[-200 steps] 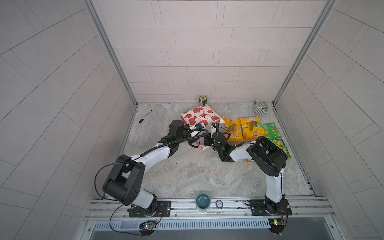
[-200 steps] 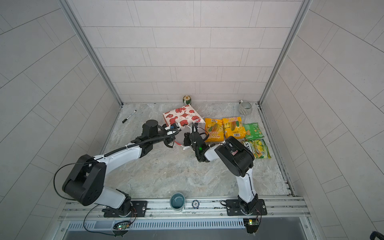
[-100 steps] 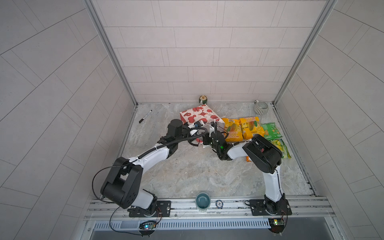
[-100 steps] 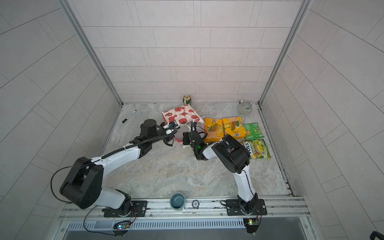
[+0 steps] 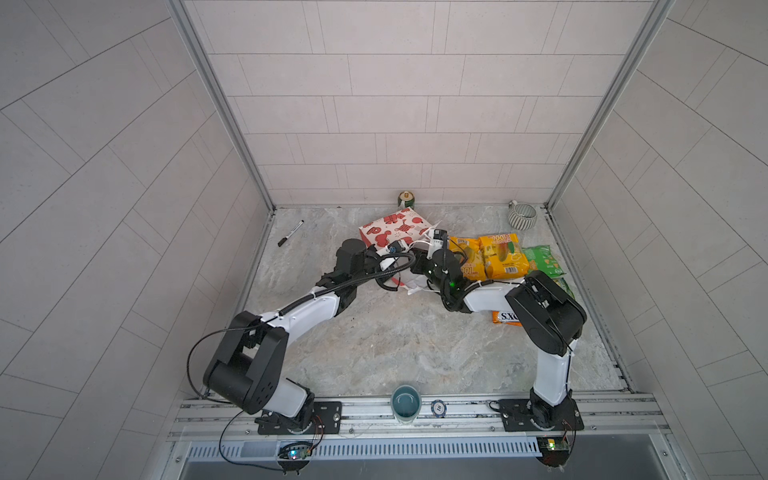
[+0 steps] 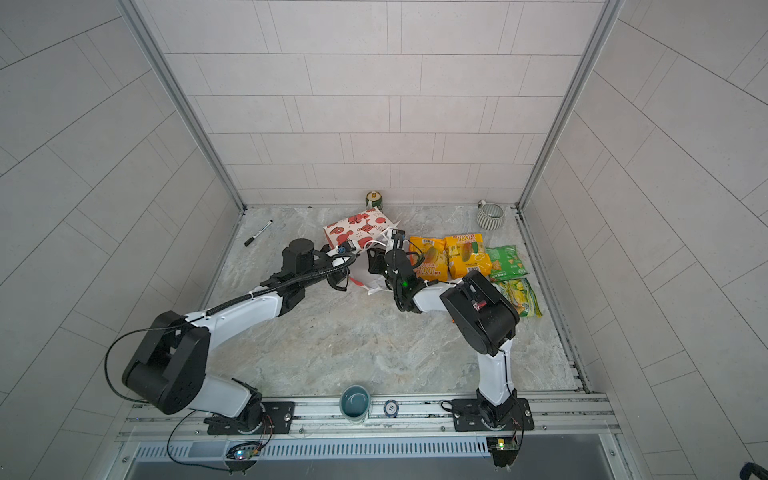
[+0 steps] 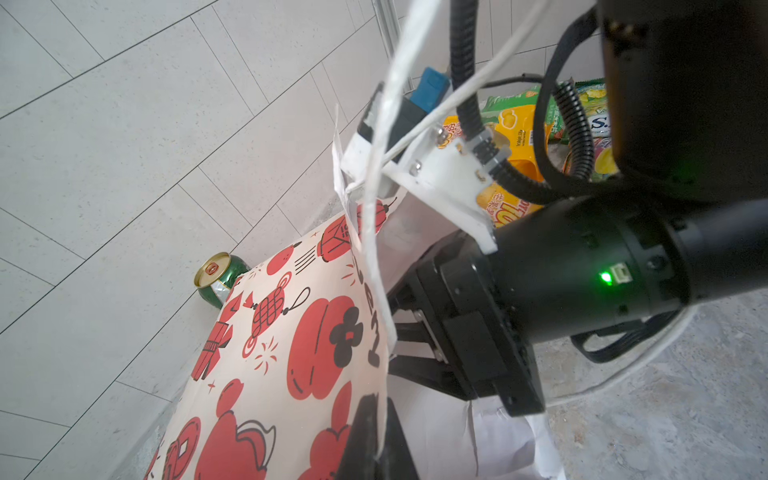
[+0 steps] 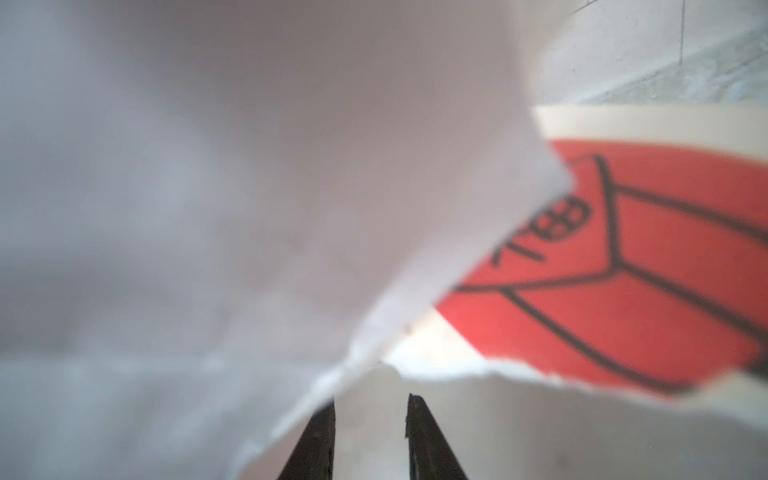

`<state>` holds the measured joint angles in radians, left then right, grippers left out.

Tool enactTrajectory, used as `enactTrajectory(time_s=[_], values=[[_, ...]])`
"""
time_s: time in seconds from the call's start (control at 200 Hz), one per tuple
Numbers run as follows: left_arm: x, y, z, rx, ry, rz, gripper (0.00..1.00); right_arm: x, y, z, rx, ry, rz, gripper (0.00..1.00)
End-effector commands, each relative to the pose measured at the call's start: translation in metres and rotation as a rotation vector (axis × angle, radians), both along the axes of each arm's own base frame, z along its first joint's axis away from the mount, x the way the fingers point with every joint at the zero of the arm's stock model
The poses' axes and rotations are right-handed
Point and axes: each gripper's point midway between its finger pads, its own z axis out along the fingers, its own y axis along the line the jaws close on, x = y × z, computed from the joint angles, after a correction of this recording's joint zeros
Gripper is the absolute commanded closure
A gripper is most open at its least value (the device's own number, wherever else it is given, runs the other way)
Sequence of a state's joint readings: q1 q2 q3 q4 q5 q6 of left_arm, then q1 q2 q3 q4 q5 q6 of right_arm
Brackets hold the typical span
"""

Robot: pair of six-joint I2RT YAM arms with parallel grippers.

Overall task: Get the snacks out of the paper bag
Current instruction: 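Push the right gripper down toward the green Fox's Spring Tea pack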

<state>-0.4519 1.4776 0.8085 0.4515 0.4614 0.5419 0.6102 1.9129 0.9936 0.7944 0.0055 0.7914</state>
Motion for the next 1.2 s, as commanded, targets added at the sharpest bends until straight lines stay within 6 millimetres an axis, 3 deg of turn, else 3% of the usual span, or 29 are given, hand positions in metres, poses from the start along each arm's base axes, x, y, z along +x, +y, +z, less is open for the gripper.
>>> enactTrajectory(time_s=[0.0, 0.11, 0.23, 0.405, 0.64, 0.876, 1.001, 1.196], values=[[0.000, -0.003, 0.009, -0.038, -0.012, 0.001, 1.00, 0.005, 0.006, 0.000, 0.038, 0.045, -0.009, 0.69], [0.001, -0.003, 0.017, -0.071, -0.020, 0.011, 1.00, 0.014, 0.007, -0.007, 0.040, 0.068, -0.042, 0.70], [0.002, -0.001, 0.019, -0.075, -0.021, 0.024, 1.00, 0.012, 0.017, -0.017, 0.002, 0.075, -0.014, 0.72], [0.003, 0.001, 0.024, -0.091, -0.025, 0.041, 1.00, 0.005, 0.006, -0.026, -0.044, 0.069, -0.036, 0.72], [-0.001, -0.004, 0.035, -0.144, -0.030, 0.008, 1.00, 0.028, 0.028, -0.037, -0.021, 0.086, -0.034, 0.73], [-0.005, -0.004, 0.039, -0.147, -0.042, -0.004, 1.00, 0.047, 0.030, -0.057, 0.063, 0.136, -0.117, 0.65], [-0.005, -0.005, 0.040, -0.154, -0.041, -0.003, 1.00, 0.046, 0.034, -0.067, 0.130, 0.144, -0.119, 0.58], [0.006, 0.003, 0.048, -0.183, -0.035, 0.079, 1.00, 0.036, 0.037, -0.082, 0.172, 0.139, -0.074, 0.58]])
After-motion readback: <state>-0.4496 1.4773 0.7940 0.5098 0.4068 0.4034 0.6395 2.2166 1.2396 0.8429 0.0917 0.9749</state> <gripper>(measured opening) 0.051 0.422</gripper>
